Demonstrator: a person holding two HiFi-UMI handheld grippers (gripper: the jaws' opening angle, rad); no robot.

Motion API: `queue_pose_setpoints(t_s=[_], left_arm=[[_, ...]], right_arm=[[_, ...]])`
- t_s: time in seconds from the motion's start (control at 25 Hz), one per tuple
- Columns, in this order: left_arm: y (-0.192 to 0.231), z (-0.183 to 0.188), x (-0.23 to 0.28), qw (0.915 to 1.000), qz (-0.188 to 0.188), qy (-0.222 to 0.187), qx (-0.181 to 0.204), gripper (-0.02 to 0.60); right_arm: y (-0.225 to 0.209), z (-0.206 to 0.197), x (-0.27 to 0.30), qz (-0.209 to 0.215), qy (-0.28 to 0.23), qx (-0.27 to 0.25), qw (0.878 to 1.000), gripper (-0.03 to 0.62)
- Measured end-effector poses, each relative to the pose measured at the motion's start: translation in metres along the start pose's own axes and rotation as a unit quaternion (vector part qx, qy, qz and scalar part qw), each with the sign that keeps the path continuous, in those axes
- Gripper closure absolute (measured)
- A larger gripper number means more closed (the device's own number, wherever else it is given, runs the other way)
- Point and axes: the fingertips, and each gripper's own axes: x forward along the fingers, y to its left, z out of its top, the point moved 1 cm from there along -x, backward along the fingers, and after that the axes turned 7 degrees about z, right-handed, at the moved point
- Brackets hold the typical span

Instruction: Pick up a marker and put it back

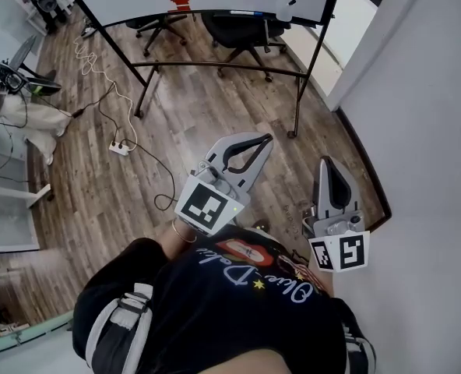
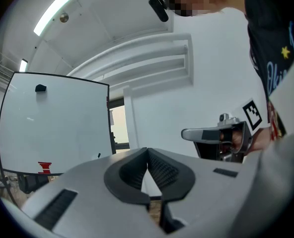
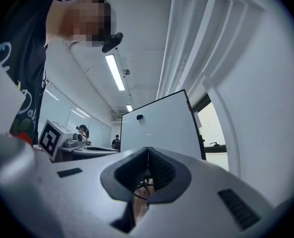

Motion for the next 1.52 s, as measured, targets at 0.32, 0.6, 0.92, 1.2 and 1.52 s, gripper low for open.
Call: queue_pose_setpoints(t_s=[0.32,0.6,0.92,1.2,1.52], left_arm=[[-0.026,0.002,-0.001,1.0,0.0,0.001,0.004,0.578],[-0.031,-0.001,-0.003,1.0,0.002,0.007,0.005,0.578],[-0.015,-0.005,0.017,0.9999,-0.005,-0.009,0.005,0.578],[0.004,-0.007,0.038,0.9997,-0.01,-0.019,0.006,0.578],[0.044,-0.014,0.052,0.9997,0.011,-0.019,-0.006,0.577]], right_arm=[[-0.014,0.001,-0.027,-0.01,-0.007,0.011,1.0,0.592],[-0.014,-0.001,-0.032,-0.011,-0.006,0.01,1.0,0.594],[-0.022,-0.006,-0.017,-0.007,0.002,-0.001,1.0,0.592],[-0.031,-0.01,0.011,0.002,0.011,-0.004,1.0,0.592],[-0.037,-0.016,0.055,0.026,0.019,-0.004,0.999,0.592]])
